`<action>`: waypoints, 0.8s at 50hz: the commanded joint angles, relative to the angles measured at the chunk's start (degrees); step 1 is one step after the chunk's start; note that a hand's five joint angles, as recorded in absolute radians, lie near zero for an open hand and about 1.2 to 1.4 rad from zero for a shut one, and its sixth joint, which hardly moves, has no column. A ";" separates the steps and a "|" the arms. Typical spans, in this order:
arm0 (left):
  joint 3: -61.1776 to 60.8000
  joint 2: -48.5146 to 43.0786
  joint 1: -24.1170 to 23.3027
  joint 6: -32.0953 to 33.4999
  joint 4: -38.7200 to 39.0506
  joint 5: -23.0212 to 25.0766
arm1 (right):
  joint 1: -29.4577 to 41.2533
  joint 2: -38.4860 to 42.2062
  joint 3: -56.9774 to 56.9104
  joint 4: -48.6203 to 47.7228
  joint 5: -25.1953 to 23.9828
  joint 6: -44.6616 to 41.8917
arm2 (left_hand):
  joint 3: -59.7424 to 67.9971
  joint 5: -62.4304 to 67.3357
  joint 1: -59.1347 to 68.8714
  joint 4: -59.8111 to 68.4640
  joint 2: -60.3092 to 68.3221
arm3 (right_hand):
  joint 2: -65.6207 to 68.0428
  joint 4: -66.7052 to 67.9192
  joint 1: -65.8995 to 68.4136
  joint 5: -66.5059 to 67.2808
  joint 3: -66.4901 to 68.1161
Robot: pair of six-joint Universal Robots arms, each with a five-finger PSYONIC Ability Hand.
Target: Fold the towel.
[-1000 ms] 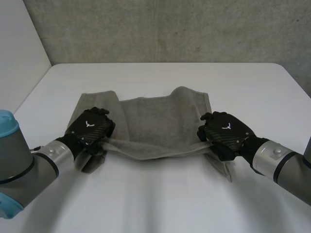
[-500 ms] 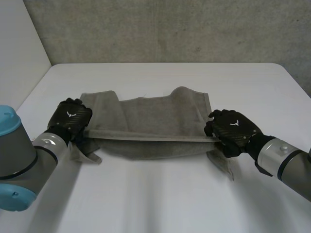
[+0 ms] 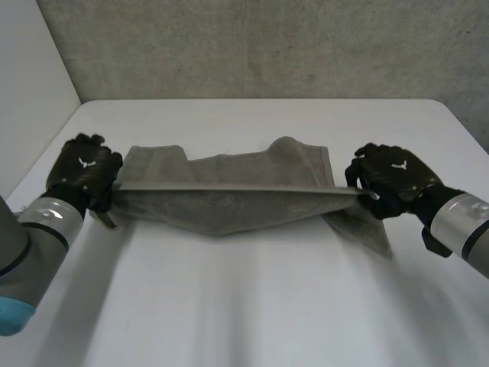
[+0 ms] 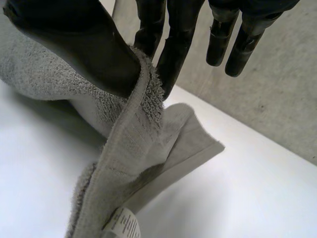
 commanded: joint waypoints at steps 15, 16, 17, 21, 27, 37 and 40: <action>-0.94 6.64 5.58 -0.38 -1.09 6.27 | 0.67 6.71 -3.50 1.39 0.44 1.92 | -2.95 5.39 6.12 -3.36 2.99 | -0.28 -4.37 -0.39 -1.39 -2.47; -1.30 6.11 5.75 -0.38 -1.09 6.62 | 0.75 8.37 -3.50 1.21 0.53 1.40 | -2.95 5.39 6.12 -3.36 2.99 | -9.10 -4.37 -9.21 -10.21 -2.47; -1.30 6.11 5.75 -0.38 -1.09 6.63 | 0.67 9.95 -3.58 1.12 0.70 0.87 | -2.95 5.39 6.12 -3.36 2.99 | -15.02 -4.37 -15.13 -16.13 -2.47; -1.74 5.76 5.84 -0.47 -1.18 7.68 | 0.67 12.51 -3.94 0.77 1.41 -0.28 | -2.95 5.39 6.12 -3.36 2.99 | -20.63 -4.37 -20.74 -21.74 -2.47; -1.83 5.76 6.63 -0.64 -1.27 8.03 | 0.58 15.49 -4.38 0.86 5.00 -1.07 | -2.95 5.39 6.12 -3.36 2.99 | -22.98 -4.37 -23.09 -24.09 -2.47; -2.01 5.76 6.72 -0.64 -1.27 8.03 | 0.05 16.47 -4.46 1.56 5.98 -0.01 | -2.95 5.39 6.12 -3.36 2.99 | -21.81 -4.37 -21.92 -22.92 -2.47; -2.01 6.10 7.16 -0.64 -1.27 8.03 | -0.30 15.50 -4.46 2.79 5.63 -0.01 | -2.95 5.39 6.12 -3.36 2.99 | -4.82 -4.37 -4.93 -5.93 -2.47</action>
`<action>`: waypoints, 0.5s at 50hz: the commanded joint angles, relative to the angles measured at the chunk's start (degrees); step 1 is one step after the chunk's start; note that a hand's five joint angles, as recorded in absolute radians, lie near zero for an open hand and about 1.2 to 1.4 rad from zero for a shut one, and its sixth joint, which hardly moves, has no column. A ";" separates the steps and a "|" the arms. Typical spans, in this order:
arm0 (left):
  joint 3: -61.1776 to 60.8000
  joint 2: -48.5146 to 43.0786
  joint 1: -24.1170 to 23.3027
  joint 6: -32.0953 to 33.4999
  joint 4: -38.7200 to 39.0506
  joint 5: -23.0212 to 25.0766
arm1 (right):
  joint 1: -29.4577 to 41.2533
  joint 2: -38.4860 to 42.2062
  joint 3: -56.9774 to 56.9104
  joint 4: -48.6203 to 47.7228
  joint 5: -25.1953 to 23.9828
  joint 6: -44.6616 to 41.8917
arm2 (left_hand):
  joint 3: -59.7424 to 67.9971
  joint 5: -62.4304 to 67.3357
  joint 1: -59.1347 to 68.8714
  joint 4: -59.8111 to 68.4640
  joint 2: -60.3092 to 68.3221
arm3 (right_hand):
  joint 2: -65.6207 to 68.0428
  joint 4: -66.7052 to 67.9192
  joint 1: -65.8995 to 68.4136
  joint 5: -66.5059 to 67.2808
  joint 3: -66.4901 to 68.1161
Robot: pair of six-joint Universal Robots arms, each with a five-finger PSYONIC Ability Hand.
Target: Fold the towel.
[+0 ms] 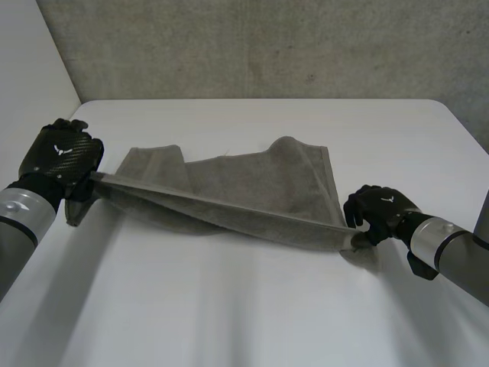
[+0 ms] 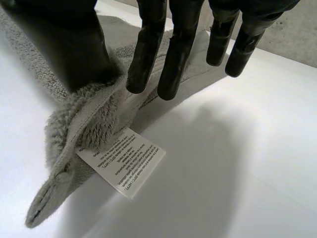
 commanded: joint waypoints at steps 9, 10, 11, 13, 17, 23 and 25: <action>1.19 7.46 1.06 -0.78 -2.89 2.35 | -5.35 -15.57 -6.09 11.15 -9.65 0.37 | -2.95 4.90 5.89 -3.36 2.81 | 24.82 -4.37 25.65 25.86 -2.47; 1.20 7.48 1.06 -0.79 -2.90 2.35 | -5.36 -15.60 -6.11 11.16 -9.67 0.38 | -2.95 4.90 5.89 -3.36 2.81 | 24.82 -4.37 25.65 25.86 -2.47; 2.07 9.05 1.06 -1.57 -3.42 2.61 | -6.50 -18.30 -7.76 12.38 -11.07 0.46 | -2.95 4.90 5.89 -3.36 2.81 | 24.82 -4.37 25.65 25.86 -2.47; 3.12 10.80 0.97 -2.80 -3.69 2.79 | -7.21 -20.87 -9.80 13.36 -11.61 0.64 | -2.95 4.90 5.89 -3.36 2.81 | 24.82 -4.37 25.65 25.86 -2.47; 6.20 14.33 0.97 -8.15 -3.95 3.05 | -7.04 -26.92 -15.32 14.50 -11.87 2.30 | -2.95 4.90 5.89 -3.36 2.81 | 24.82 -4.37 25.65 25.86 -2.47; 6.21 15.30 1.41 -11.34 -4.22 3.32 | -7.74 -30.11 -16.13 14.50 -13.01 3.72 | -2.95 4.90 5.89 -3.36 2.81 | 24.82 -4.37 25.65 25.86 -2.47; 5.60 14.78 1.59 -11.33 -4.30 3.67 | -7.65 -29.58 -15.78 14.59 -13.10 3.54 | -2.95 4.90 5.89 -3.36 2.81 | 24.82 -4.37 25.65 25.86 -2.47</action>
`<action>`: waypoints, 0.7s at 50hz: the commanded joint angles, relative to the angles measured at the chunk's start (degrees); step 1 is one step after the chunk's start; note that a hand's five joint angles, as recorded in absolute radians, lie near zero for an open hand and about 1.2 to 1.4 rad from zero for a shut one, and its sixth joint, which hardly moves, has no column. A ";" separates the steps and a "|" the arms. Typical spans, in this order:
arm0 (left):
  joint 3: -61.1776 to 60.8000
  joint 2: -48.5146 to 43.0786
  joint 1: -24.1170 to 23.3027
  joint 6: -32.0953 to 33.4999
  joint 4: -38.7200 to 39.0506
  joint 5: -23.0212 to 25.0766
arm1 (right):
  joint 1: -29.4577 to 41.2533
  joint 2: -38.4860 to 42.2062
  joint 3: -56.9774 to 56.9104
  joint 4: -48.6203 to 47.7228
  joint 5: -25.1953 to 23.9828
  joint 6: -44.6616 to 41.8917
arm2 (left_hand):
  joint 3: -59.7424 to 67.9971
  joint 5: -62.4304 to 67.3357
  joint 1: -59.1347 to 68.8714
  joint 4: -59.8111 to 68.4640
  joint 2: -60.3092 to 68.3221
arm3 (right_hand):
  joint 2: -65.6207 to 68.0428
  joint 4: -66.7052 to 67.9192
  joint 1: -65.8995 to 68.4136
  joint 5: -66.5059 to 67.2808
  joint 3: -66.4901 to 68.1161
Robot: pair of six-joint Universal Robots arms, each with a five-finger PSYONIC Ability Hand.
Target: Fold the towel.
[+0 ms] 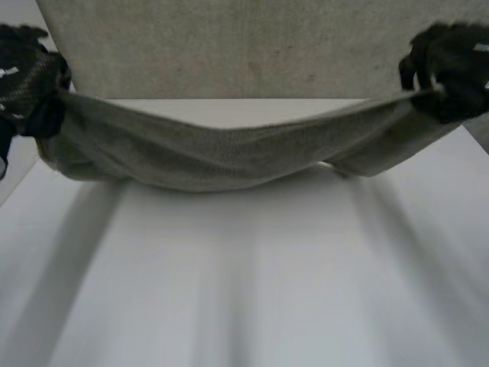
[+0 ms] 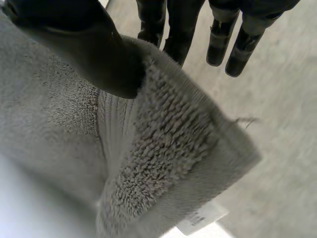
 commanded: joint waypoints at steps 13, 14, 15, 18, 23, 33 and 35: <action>0.15 -18.03 0.94 0.00 -0.01 4.42 | 1.77 14.18 0.27 -0.36 1.85 -5.18 | -2.95 4.89 5.88 -3.36 2.81 | 3.16 -4.37 4.23 3.48 -2.47; 1.73 -20.76 0.94 1.76 -0.01 4.25 | 2.73 16.35 -0.77 -0.62 2.72 -5.88 | -2.95 4.89 5.88 -3.36 2.81 | 3.16 -4.37 4.23 3.48 -2.47; 1.74 -20.79 0.94 1.77 -0.01 4.25 | 3.78 18.55 -2.18 -0.62 3.69 -6.67 | -2.95 4.89 5.88 -3.36 2.81 | 3.16 -4.37 4.23 3.48 -2.47; 6.03 -25.94 0.85 6.15 -0.27 4.07 | 4.67 20.94 -4.12 -0.71 4.75 -7.55 | -2.95 4.89 5.88 -3.36 2.81 | 3.16 -4.37 4.23 3.48 -2.47; 16.24 -32.65 -0.46 9.51 -0.36 3.37 | 7.56 30.85 -17.44 -2.10 8.96 -9.40 | -2.95 4.89 5.88 -3.36 2.81 | 3.16 -4.37 4.23 3.48 -2.47; 40.24 -36.69 -4.77 6.34 2.36 1.87 | 11.17 36.33 -43.06 -9.76 16.26 -5.36 | -2.95 4.89 5.88 -3.36 2.81 | 3.16 -4.37 4.23 3.48 -2.47; 42.26 -36.00 -4.95 4.25 6.12 1.00 | 11.96 35.45 -43.50 -11.16 16.70 -3.17 | -2.95 4.89 5.88 -3.36 2.81 | 3.16 -4.37 4.23 3.48 -2.47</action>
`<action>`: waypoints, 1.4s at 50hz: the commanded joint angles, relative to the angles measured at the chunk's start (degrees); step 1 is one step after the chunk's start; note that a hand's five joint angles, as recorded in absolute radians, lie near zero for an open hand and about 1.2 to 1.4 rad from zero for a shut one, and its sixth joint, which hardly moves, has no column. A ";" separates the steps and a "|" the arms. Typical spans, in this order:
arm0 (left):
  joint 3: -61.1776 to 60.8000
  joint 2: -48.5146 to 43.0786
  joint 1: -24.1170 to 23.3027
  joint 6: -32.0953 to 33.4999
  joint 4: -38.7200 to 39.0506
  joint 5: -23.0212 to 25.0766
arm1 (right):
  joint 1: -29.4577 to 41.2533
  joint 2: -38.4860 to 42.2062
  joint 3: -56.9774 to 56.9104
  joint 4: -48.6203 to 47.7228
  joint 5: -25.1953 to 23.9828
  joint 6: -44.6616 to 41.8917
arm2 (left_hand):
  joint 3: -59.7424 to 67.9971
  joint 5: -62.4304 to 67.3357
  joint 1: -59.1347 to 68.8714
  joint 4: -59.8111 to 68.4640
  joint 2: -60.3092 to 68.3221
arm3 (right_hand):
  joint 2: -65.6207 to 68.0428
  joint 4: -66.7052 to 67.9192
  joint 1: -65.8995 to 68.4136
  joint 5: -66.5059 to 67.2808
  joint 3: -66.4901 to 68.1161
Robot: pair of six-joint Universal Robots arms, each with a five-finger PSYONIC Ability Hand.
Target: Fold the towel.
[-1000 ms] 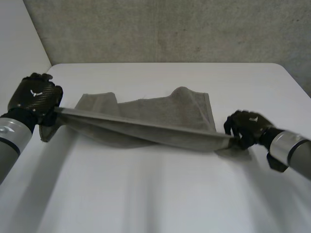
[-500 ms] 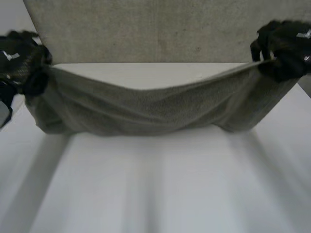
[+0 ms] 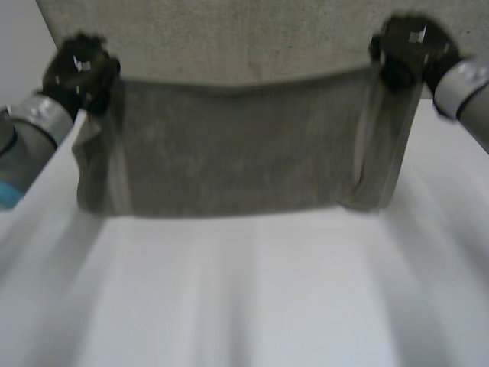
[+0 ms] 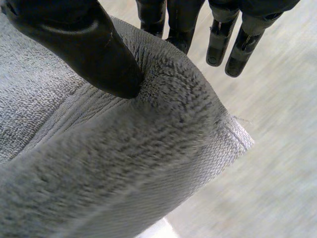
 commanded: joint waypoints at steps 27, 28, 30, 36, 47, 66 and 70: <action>-37.98 30.04 7.46 -9.98 9.71 12.20 | -11.10 -31.70 43.38 -8.81 -18.44 5.76 | -2.95 4.89 5.90 -3.36 2.80 | 3.15 -4.37 4.22 3.44 -2.47; -40.19 31.27 7.81 -9.98 9.53 13.09 | -12.15 -33.11 46.63 -9.33 -19.33 5.41 | -2.95 4.89 5.90 -3.36 2.80 | 3.15 -4.37 4.22 3.44 -2.47; -42.30 32.42 7.99 -9.98 9.18 13.27 | -13.03 -33.91 49.19 -9.34 -19.86 5.15 | -2.95 4.89 5.90 -3.36 2.80 | 3.15 -4.37 4.22 3.44 -2.47; -49.08 37.51 9.13 -9.45 4.97 13.89 | -16.46 -37.68 54.66 -7.06 -22.23 2.87 | -2.95 4.89 5.90 -3.36 2.80 | 3.15 -4.37 4.22 3.44 -2.47; -48.22 40.43 13.44 -9.72 0.65 16.78 | -21.83 -40.78 51.24 1.39 -27.41 2.33 | -2.95 4.89 5.90 -3.36 2.80 | 3.15 -4.37 4.22 3.44 -2.47; -23.53 3.36 8.70 -8.58 -2.68 16.53 | -12.78 -7.83 33.23 3.05 -15.83 -4.07 | -2.95 4.89 5.90 -3.36 2.80 | 3.15 -4.37 4.22 3.44 -2.47; -18.08 -3.32 8.61 -6.12 -5.14 16.44 | -11.02 -4.30 30.93 2.97 -13.53 -4.96 | -2.95 4.89 5.90 -3.36 2.80 | 3.15 -4.37 4.22 3.44 -2.47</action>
